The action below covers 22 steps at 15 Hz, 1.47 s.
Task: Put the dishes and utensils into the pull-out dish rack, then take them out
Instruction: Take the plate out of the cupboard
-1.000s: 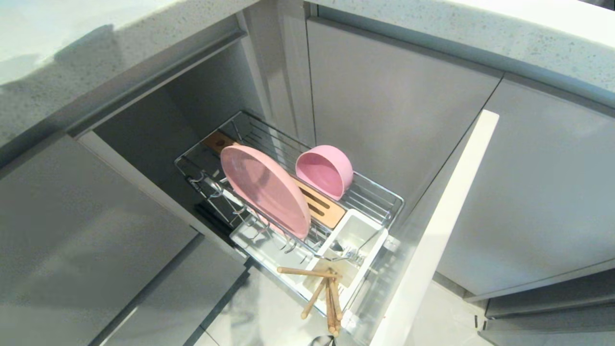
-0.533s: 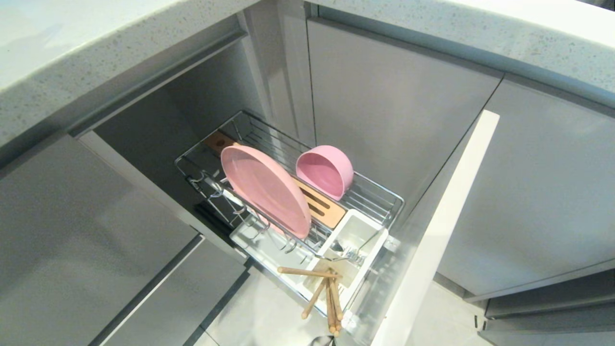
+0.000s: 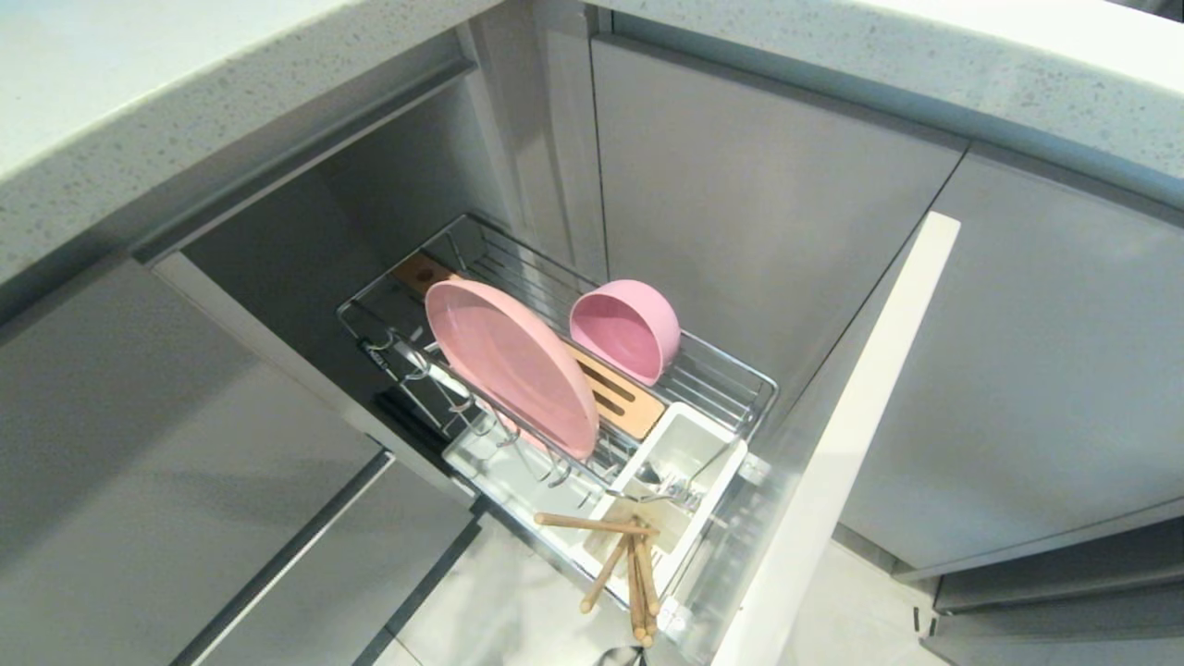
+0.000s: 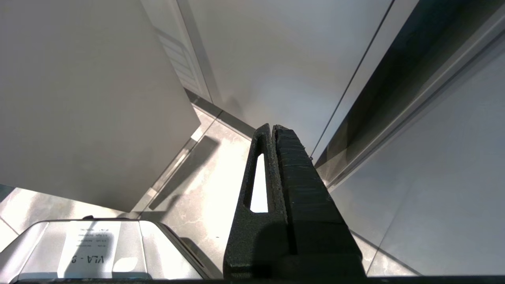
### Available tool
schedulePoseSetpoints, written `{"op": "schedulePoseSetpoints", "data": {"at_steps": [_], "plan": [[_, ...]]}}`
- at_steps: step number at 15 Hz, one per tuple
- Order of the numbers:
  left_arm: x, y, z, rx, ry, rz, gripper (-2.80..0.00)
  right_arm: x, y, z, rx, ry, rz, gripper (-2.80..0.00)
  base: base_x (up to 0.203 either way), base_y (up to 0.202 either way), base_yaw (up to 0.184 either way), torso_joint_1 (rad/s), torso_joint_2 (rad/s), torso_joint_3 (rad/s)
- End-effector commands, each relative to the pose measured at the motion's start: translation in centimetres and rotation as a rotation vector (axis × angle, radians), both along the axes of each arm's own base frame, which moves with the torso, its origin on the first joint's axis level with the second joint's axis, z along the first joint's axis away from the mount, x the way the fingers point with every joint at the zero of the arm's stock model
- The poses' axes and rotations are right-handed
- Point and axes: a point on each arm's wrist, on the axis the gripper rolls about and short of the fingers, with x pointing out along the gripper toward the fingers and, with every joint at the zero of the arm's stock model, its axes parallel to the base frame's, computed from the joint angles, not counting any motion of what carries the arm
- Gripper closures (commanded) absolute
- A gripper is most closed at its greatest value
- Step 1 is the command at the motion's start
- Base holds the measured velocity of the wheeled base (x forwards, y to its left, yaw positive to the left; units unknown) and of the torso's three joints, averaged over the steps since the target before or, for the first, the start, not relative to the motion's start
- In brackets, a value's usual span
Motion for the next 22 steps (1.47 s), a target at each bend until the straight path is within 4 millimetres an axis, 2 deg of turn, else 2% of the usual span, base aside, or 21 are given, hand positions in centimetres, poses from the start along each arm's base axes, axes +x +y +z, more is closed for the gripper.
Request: {"op": "schedulePoseSetpoints", "data": {"at_steps": [1, 3, 5, 8, 14, 16, 18, 22], "plan": [[-3.9, -0.4, -5.3, 0.016, -0.024, -0.006, 0.0, 0.0, 0.0, 0.0, 0.0, 0.001, 0.001, 0.0, 0.0, 0.0, 0.0, 0.0, 0.0, 0.0], [-3.1, -0.7, -9.2, 0.032, 0.078, -0.026, 0.0, 0.0, 0.0, 0.0, 0.0, 0.001, 0.001, 0.0, 0.0, 0.0, 0.0, 0.0, 0.0, 0.0], [-2.4, -0.6, -11.8, 0.065, 0.122, -0.033, 0.0, 0.0, 0.0, 0.0, 0.0, 0.001, 0.001, 0.0, 0.0, 0.0, 0.0, 0.0, 0.0, 0.0], [-1.9, -0.3, -16.1, 0.142, 0.094, -0.028, 0.0, 0.0, 0.0, 0.0, 0.0, 0.001, 0.001, 0.0, 0.0, 0.0, 0.0, 0.0, 0.0, 0.0], [3.6, -0.3, -23.5, 0.115, 0.076, -0.021, 0.0, 0.0, 0.0, 0.0, 0.0, 0.001, 0.001, 0.0, 0.0, 0.0, 0.0, 0.0, 0.0, 0.0], [4.7, -0.2, -25.9, 0.124, 0.082, 0.002, 0.0, 0.0, 0.0, 0.0, 0.0, 0.001, 0.001, 0.0, 0.0, 0.0, 0.0, 0.0, 0.0, 0.0], [4.9, -0.1, -27.1, 0.141, 0.184, 0.064, 0.0, 0.0, 0.0, 0.0, 0.0, 0.001, 0.001, 0.0, 0.0, 0.0, 0.0, 0.0, 0.0, 0.0], [4.9, -0.1, -27.2, 0.111, 0.192, 0.055, 0.0, 0.0, 0.0, 0.0, 0.0, 0.001, 0.001, 0.0, 0.0, 0.0, 0.0, 0.0, 0.0, 0.0]]}}
